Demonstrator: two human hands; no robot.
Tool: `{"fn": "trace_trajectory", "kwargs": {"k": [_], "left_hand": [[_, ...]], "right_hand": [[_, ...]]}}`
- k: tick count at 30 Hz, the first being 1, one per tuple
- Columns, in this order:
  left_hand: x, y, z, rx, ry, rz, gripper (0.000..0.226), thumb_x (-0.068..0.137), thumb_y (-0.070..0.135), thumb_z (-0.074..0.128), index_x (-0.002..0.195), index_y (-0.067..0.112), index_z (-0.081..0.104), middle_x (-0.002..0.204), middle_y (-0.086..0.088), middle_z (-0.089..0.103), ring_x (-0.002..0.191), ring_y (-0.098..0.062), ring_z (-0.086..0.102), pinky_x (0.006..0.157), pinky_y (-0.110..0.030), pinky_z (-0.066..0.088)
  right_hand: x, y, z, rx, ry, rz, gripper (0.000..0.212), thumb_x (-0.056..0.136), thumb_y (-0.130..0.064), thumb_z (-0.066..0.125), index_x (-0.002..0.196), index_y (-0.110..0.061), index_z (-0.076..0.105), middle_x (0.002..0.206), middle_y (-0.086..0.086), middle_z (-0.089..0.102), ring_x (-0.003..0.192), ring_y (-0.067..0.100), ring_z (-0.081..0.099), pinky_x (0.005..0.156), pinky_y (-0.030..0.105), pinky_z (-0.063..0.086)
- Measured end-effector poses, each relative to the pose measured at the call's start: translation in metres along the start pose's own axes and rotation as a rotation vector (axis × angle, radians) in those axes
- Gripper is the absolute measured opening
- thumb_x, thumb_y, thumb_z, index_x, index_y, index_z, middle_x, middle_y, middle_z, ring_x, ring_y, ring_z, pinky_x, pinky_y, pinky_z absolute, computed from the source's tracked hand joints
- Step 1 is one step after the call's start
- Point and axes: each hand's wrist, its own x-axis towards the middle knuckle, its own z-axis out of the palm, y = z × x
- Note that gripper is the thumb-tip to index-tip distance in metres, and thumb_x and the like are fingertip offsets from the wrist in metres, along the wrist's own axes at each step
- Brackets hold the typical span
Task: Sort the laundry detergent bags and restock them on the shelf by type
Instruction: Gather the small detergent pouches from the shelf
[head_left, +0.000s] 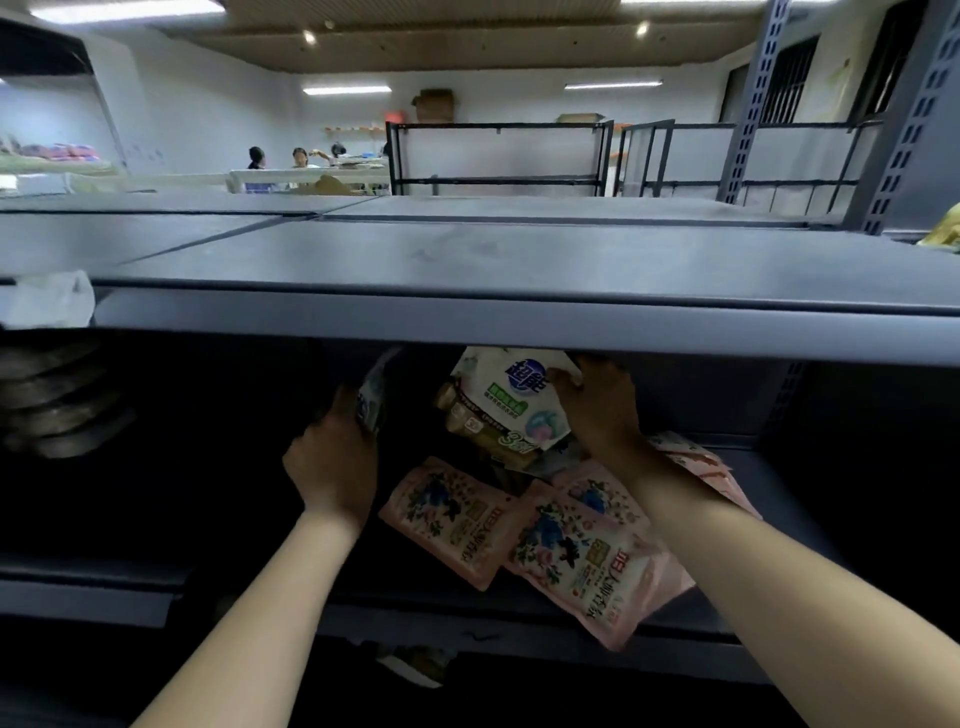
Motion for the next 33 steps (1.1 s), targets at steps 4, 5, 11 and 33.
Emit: {"fn": "trace_trajectory", "kwargs": {"k": [4,5,11,33], "left_hand": [[-0.024,0.028,-0.021,0.123,-0.006,0.030,0.044,0.086,0.016,0.061,0.128,0.007,0.051,0.095,-0.023,0.068,0.076,-0.040,0.067,0.058,-0.035,0.044],[-0.030,0.035,-0.027,0.158,-0.041,0.025,0.044,0.088,0.020,0.056,0.130,0.010,0.048,0.103,-0.018,0.066,0.084,-0.038,0.066,0.059,-0.033,0.042],[-0.061,0.064,-0.054,0.219,-0.046,0.205,0.055,0.073,0.010,0.074,0.125,0.003,0.055,0.091,-0.018,0.066,0.065,-0.034,0.066,0.050,-0.028,0.035],[-0.217,0.218,-0.171,-0.377,0.247,0.589,0.020,0.081,-0.001,0.047,0.098,0.002,0.058,0.075,-0.014,0.065,0.045,-0.035,0.057,0.041,-0.027,0.035]], "right_hand": [[-0.013,0.003,-0.024,-0.026,-0.019,-0.054,0.026,0.096,-0.022,0.051,0.110,-0.004,0.065,0.101,0.018,0.070,0.092,0.034,0.066,0.080,0.043,0.054],[-0.017,0.004,-0.031,-0.059,-0.020,-0.053,0.028,0.097,-0.025,0.050,0.112,-0.007,0.065,0.100,0.017,0.070,0.091,0.034,0.066,0.078,0.042,0.054],[-0.041,0.017,-0.079,-0.172,-0.025,0.045,0.031,0.098,-0.031,0.049,0.102,-0.009,0.070,0.094,0.013,0.072,0.085,0.030,0.067,0.069,0.031,0.048],[-0.184,0.033,-0.350,-0.167,0.715,-0.136,0.020,0.089,-0.017,0.052,0.100,-0.012,0.068,0.090,0.000,0.069,0.080,0.019,0.064,0.067,0.029,0.048]]}}
